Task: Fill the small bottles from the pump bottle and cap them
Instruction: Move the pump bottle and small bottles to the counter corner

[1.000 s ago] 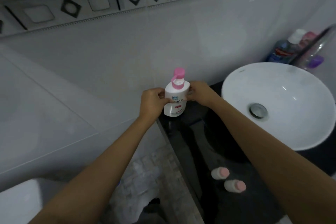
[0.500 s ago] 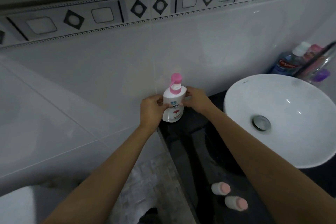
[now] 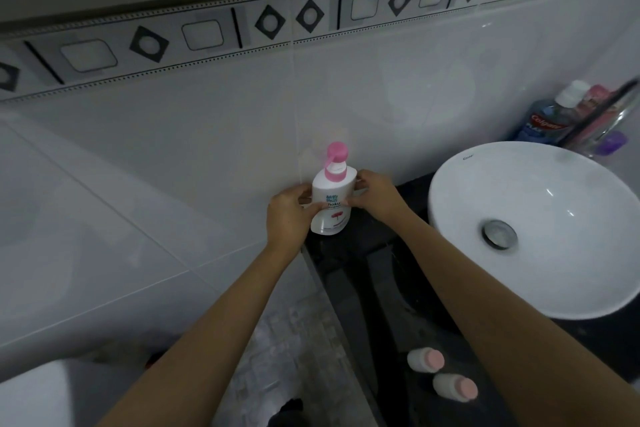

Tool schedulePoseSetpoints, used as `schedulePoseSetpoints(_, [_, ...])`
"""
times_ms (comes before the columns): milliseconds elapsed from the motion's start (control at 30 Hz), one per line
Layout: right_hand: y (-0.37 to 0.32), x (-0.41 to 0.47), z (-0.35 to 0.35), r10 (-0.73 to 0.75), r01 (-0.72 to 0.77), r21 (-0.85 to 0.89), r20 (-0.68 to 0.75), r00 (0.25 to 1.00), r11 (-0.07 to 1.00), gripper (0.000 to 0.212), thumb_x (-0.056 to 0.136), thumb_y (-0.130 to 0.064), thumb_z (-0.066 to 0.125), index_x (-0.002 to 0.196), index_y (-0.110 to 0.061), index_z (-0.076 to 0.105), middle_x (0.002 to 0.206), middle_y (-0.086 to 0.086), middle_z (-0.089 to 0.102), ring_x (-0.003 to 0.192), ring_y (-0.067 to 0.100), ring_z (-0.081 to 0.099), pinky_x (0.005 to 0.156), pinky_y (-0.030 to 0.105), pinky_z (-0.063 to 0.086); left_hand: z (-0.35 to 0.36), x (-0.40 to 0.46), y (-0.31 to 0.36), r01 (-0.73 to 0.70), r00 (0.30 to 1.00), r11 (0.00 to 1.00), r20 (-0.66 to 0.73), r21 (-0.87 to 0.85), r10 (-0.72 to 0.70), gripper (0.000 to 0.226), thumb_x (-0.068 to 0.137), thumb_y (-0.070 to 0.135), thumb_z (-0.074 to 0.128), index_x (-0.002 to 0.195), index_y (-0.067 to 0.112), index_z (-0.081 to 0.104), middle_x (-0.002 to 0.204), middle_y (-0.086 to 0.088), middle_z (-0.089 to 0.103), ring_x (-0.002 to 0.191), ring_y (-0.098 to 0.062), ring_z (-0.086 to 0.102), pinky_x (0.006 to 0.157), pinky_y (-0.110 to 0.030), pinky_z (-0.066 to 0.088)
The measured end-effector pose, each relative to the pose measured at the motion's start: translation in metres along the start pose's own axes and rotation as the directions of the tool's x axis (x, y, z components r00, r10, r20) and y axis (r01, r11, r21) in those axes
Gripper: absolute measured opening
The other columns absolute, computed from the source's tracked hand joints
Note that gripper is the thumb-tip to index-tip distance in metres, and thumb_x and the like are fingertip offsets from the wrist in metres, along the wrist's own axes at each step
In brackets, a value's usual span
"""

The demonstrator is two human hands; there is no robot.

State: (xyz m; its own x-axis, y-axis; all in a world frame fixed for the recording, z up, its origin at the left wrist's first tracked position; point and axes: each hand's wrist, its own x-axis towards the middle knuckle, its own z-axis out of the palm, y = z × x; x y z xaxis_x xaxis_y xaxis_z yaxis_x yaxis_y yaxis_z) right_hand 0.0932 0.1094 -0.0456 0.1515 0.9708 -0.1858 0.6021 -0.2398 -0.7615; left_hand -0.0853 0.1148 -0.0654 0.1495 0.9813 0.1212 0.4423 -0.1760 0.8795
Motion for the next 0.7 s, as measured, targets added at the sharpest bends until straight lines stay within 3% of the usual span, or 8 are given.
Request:
schedulePoseSetpoints(133, [0.003, -0.003, -0.001, 0.022, -0.022, 0.016, -0.005, 1.0, 1.0, 0.047, 0.074, -0.01, 0.077, 0.117, -0.003, 0.058, 0.117, 0.017, 0.064, 0.108, 0.027, 0.061, 0.091, 0.035, 0.049, -0.004, -0.001, -0.003, 0.012, 1.0, 1.0, -0.008, 0.025, -0.011, 0.041, 0.069, 0.019, 0.08, 0.107, 0.008, 0.069, 0.103, -0.008, 0.072, 0.088, -0.018, 0.066, 0.082, -0.039, 0.056])
schedulePoseSetpoints(233, [0.006, -0.01, -0.005, 0.052, -0.052, 0.015, -0.001, 0.999, 0.999, 0.054, 0.073, -0.015, 0.079, 0.121, -0.007, 0.057, 0.118, 0.015, 0.062, 0.105, 0.023, 0.059, 0.087, 0.029, 0.046, -0.009, -0.009, -0.005, -0.05, 0.991, 0.994, -0.116, 0.094, 0.06, 0.038, 0.071, 0.021, 0.079, 0.104, 0.009, 0.067, 0.101, -0.006, 0.067, 0.088, -0.016, 0.061, 0.078, -0.033, 0.054])
schedulePoseSetpoints(367, [0.01, -0.034, -0.02, 0.087, -0.087, 0.014, -0.03, 0.996, 0.996, 0.059, 0.072, -0.017, 0.08, 0.125, -0.009, 0.055, 0.118, 0.013, 0.062, 0.098, 0.018, 0.056, 0.087, 0.028, 0.046, -0.01, -0.026, -0.001, -0.19, 0.954, 0.98, -0.224, 0.053, 0.197, 0.028, 0.078, 0.017, 0.074, 0.105, 0.01, 0.067, 0.099, -0.006, 0.059, 0.088, -0.014, 0.057, 0.071, -0.014, 0.047])
schedulePoseSetpoints(467, [0.013, -0.064, -0.037, 0.127, -0.127, 0.009, -0.049, 0.991, 0.992, 0.057, 0.074, -0.024, 0.079, 0.125, -0.015, 0.057, 0.117, 0.003, 0.063, 0.098, 0.014, 0.058, 0.09, 0.028, 0.048, -0.002, -0.039, 0.015, -0.266, 0.959, 0.963, -0.111, -0.052, 0.259, 0.026, 0.08, 0.013, 0.072, 0.105, 0.01, 0.066, 0.098, -0.007, 0.06, 0.088, -0.013, 0.058, 0.073, -0.009, 0.045])
schedulePoseSetpoints(567, [0.019, -0.105, -0.054, 0.14, -0.137, 0.033, -0.129, 0.982, 0.99, 0.047, 0.073, -0.026, 0.08, 0.116, -0.018, 0.062, 0.11, 0.002, 0.067, 0.093, 0.017, 0.064, 0.089, 0.038, 0.054, 0.015, -0.055, 0.039, -0.29, 0.952, 0.942, 0.05, -0.17, 0.302, 0.024, 0.08, 0.014, 0.072, 0.103, 0.016, 0.066, 0.097, -0.002, 0.06, 0.085, -0.015, 0.061, 0.076, -0.02, 0.051])
schedulePoseSetpoints(700, [0.03, -0.174, -0.072, 0.175, -0.161, 0.075, -0.233, 0.957, 0.984, 0.033, 0.074, -0.026, 0.079, 0.104, -0.019, 0.067, 0.101, 0.001, 0.071, 0.085, 0.015, 0.066, 0.081, 0.033, 0.056, 0.043, -0.081, 0.062, -0.275, 0.88, 0.938, 0.337, -0.212, 0.334, 0.026, 0.079, 0.025, 0.073, 0.104, 0.019, 0.067, 0.098, 0.001, 0.063, 0.086, -0.009, 0.061, 0.076, -0.014, 0.05])
